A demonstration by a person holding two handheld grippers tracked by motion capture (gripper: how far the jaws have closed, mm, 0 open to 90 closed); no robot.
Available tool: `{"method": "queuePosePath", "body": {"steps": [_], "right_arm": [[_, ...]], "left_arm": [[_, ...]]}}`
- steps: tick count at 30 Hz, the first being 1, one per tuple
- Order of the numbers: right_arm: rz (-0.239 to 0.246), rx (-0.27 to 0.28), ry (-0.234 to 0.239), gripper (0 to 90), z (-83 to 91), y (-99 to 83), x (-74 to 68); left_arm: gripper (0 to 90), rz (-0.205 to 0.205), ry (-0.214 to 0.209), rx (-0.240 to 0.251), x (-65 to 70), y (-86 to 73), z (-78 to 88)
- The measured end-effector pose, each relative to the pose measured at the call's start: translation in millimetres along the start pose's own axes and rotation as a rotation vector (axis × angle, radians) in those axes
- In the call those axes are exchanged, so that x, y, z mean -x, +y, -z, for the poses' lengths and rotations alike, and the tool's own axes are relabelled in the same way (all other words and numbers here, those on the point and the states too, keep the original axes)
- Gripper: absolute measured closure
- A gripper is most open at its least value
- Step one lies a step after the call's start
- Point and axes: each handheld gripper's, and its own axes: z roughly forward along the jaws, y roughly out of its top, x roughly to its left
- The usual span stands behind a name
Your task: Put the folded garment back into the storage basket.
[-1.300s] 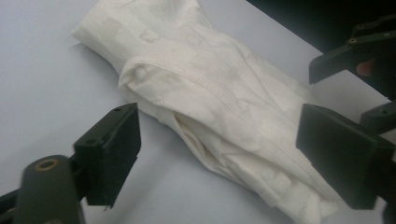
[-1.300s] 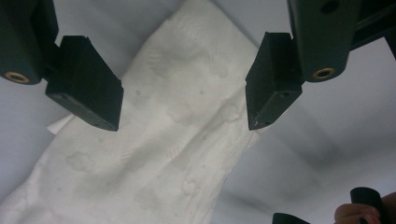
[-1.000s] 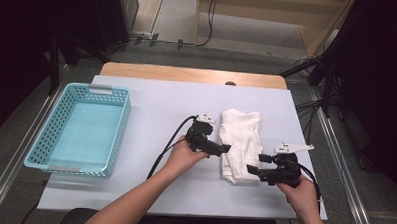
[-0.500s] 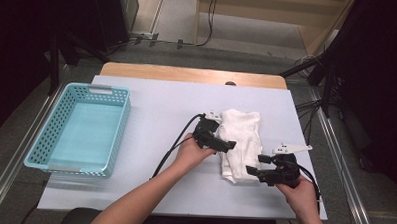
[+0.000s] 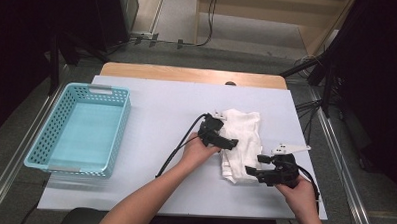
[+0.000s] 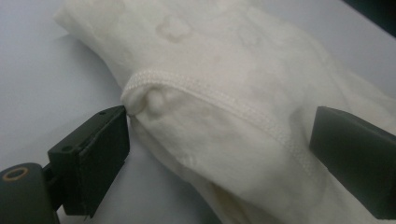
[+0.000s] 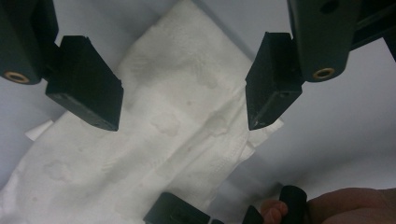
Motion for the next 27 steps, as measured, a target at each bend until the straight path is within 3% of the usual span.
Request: {"method": "queuePosePath", "body": {"steps": [8,12,13,16,22,27], "right_arm": [[0.0,-0.007,-0.007,26.3,-0.8,0.3,0.3],[0.004,-0.005,-0.013,26.3,-0.5,0.6,-0.3],[0.001,-0.004,-0.012,26.3,-0.3,0.8,-0.5],[0.004,-0.004,-0.017,26.3,-0.1,0.7,-0.1],[0.018,-0.016,-0.027,26.3,-1.8,1.0,-0.8],[0.034,-0.026,-0.03,26.3,-3.7,1.8,-2.3]], "left_arm": [[5.3,-0.049,0.035,0.008,4.7,-2.1,-3.3],[10.3,-0.072,0.075,0.008,9.1,-3.1,-4.6],[13.2,-0.098,0.103,0.014,12.0,-5.0,-4.8],[15.4,-0.108,0.124,0.024,14.5,-6.5,-5.5],[39.9,-0.13,0.138,0.038,24.2,-9.9,-5.1],[60.3,-0.079,0.099,0.049,22.8,-10.6,-4.2]]}}
